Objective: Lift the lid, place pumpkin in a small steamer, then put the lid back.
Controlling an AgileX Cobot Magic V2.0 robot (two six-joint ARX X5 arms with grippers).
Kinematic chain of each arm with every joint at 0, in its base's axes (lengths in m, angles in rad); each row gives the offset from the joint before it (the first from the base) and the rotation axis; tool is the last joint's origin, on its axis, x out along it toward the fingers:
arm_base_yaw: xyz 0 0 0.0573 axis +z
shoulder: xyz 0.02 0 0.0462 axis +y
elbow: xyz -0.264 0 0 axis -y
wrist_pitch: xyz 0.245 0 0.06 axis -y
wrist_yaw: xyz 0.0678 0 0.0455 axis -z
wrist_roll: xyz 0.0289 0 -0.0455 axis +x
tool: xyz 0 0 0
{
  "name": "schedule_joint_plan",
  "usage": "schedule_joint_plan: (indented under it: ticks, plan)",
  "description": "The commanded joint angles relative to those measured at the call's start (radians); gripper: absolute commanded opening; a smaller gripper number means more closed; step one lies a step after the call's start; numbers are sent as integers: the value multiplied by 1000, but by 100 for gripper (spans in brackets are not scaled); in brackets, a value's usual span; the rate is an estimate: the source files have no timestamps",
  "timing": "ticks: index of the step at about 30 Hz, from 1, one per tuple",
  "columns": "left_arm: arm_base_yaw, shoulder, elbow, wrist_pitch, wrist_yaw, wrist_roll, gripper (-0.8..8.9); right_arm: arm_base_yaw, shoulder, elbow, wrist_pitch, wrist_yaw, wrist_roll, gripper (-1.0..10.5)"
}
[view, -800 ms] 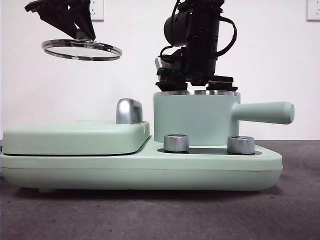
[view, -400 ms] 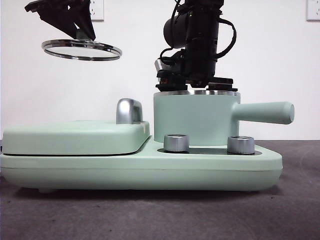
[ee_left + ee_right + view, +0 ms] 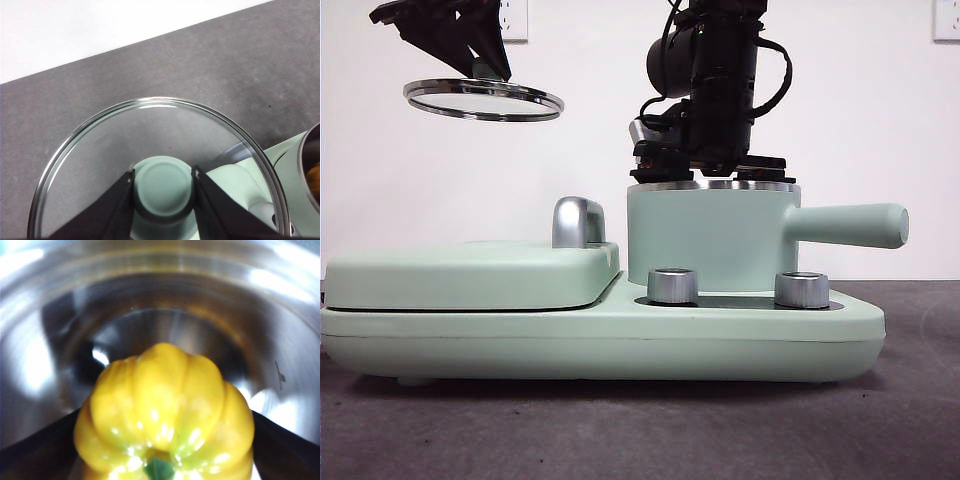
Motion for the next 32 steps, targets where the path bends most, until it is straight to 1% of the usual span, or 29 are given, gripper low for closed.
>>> schedule_joint_plan:
  ticks: [1,10,15,18,20,22,26,29,32]
  plan:
    - [-2,-8,27,24,2,2,80,9,30,25,2,2,-8,511]
    - [-2,-8,27,26,2,0,80,9,27,46,-36,4,-8,510]
    - [-2,-8,27,26,2,-1,80,8,27,131,-99,4,-2,510]
    - [-2,-8,27,26,2,-2,80,8,26,200,-153,4,14,510]
    - [-2,-8,27,26,2,-5,80,8,16,223,-158,1,30,510]
    - [-2,-8,27,26,2,-10,80,8,-15,223,-158,-16,42,510]
    - [-2,-8,27,23,2,-13,80,9,-94,218,-162,-18,50,510]
    - [-2,-8,27,18,2,-17,80,11,-189,187,-163,-23,60,509]
    - [-2,-8,26,9,2,-17,80,24,-317,110,-162,-42,69,509]
